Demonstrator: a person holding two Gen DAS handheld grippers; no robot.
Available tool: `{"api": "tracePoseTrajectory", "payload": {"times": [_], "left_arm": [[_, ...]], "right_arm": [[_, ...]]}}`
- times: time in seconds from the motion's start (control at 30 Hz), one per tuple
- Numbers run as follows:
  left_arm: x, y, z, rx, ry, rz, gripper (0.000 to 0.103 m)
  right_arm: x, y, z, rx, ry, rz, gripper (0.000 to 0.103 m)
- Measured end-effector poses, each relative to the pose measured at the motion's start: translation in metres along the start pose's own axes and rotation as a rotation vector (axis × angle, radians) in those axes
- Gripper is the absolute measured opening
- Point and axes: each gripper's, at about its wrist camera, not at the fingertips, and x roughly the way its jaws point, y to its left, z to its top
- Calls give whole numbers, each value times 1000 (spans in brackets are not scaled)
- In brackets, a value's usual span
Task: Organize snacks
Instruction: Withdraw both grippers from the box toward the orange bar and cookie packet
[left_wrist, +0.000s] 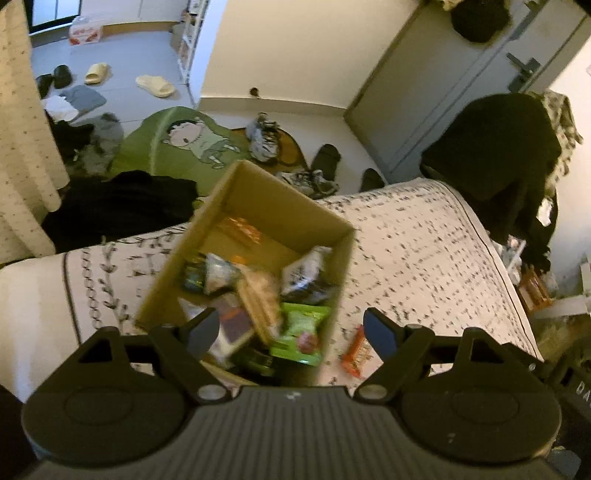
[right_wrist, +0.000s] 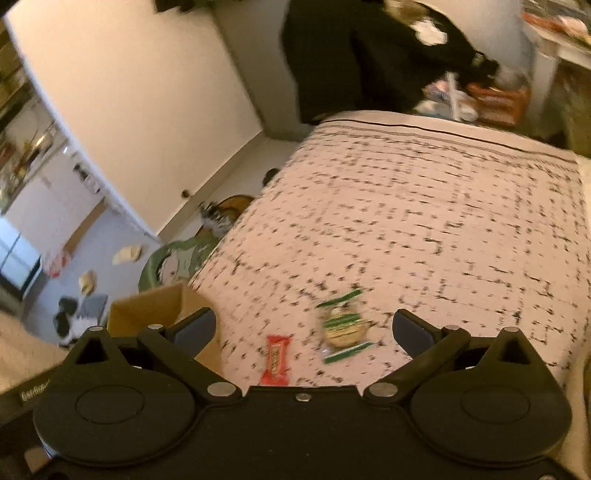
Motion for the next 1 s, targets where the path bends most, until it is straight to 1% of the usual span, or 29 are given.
{"api": "tracePoseTrajectory", "payload": {"times": [0.17, 0.23, 0.37, 0.43, 0.5, 0.53, 0.6, 0.63, 0.77, 0.87, 0.9, 0.97, 1.0], "left_arm": [[8, -25, -8, 32, 22, -25, 83], [12, -36, -11, 46, 25, -44, 83], [21, -54, -17, 66, 47, -65, 83], [25, -63, -23, 88, 47, -79, 83], [30, -75, -29, 127, 43, -71, 91], [34, -79, -31, 137, 51, -81, 96], [41, -85, -35, 149, 76, -112, 96], [45, -88, -36, 159, 84, -115, 96], [61, -97, -44, 189, 103, -79, 96], [75, -99, -49, 196, 121, -58, 96], [76, -98, -51, 186, 107, -53, 96], [77, -95, -52, 159, 46, -41, 96], [80, -95, -54, 154, 38, -51, 95]], "right_arm": [[2, -18, 4, 29, -6, -9, 103], [8, -23, 4, 38, 8, -7, 103], [22, -32, 5, 60, 41, -31, 103], [26, -38, 6, 77, 49, -26, 103], [28, -42, 7, 79, 58, -19, 103], [30, -43, 7, 74, 62, -20, 103], [33, -45, 9, 64, 69, -31, 103], [35, -47, 10, 57, 74, -32, 103], [48, -53, 12, 57, 102, -48, 103], [56, -50, 10, 36, 116, -46, 103], [58, -48, 9, 31, 117, -48, 103], [63, -42, 8, 15, 112, -53, 103], [65, -39, 8, 1, 111, -52, 103]]}}
